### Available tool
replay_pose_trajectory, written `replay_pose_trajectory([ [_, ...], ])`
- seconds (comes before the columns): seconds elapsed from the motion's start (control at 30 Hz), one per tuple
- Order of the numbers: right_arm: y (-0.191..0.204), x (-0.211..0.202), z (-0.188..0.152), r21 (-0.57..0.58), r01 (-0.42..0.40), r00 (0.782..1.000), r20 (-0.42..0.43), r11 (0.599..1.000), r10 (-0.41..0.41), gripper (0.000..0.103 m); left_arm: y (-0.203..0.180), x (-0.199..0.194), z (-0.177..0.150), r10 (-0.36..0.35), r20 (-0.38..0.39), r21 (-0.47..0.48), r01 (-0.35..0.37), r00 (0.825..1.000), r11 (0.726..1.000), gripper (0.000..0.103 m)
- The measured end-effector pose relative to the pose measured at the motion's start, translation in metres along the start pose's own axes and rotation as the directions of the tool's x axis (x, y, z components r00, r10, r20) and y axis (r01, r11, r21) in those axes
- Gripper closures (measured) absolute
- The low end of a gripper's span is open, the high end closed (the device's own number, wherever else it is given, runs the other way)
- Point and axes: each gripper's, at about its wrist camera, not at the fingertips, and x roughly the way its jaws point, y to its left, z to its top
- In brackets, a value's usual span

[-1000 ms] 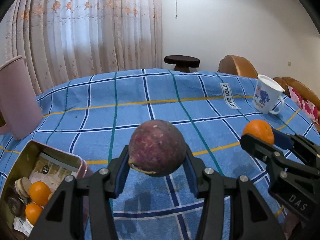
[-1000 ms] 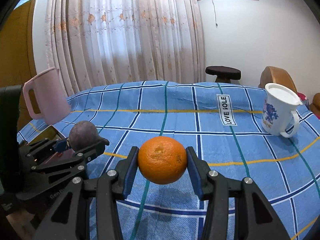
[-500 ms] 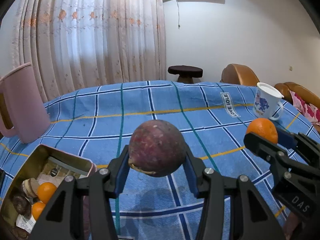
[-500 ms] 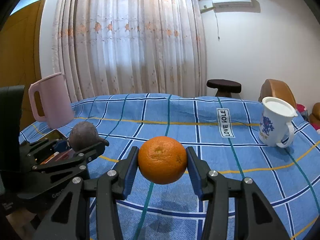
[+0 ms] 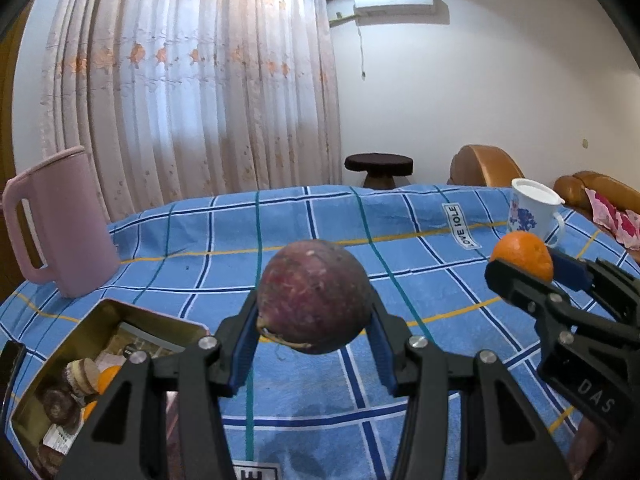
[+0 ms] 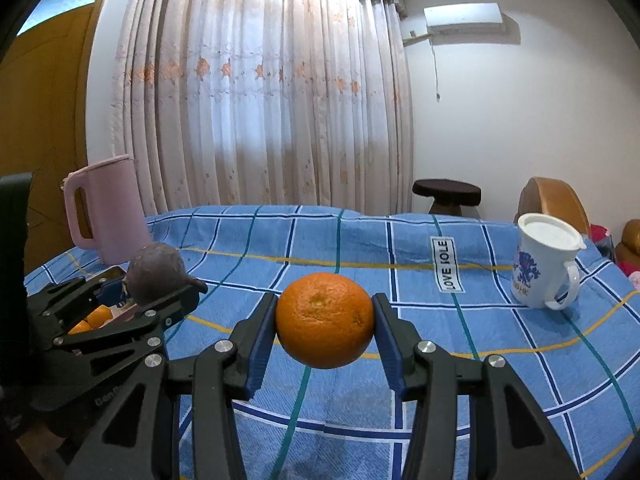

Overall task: Organize fruits
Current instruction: 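Lift the purple taro with the left tool while the right tool lifts the orange, then lower the purple taro into the tin with the left tool while the right tool lowers the orange in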

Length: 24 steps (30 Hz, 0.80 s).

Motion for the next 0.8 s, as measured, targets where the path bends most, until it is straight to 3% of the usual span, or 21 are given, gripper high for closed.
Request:
replay_pose_trajectory([
  [0.43, 0.014, -0.016, -0.003, -0.036, -0.011, 0.999, 0.035, 0.999, 0.013, 0.054, 0.004, -0.016, -0.004, 0.023, 0.038, -0.003, -0.023, 0.999, 1.000, 0.052],
  [0.8, 0.031, -0.023, -0.010, -0.049, -0.041, 0.999, -0.019, 0.998, 0.040, 0.054, 0.025, -0.031, -0.014, 0.016, 0.010, -0.034, -0.016, 1.000, 0.999, 0.052],
])
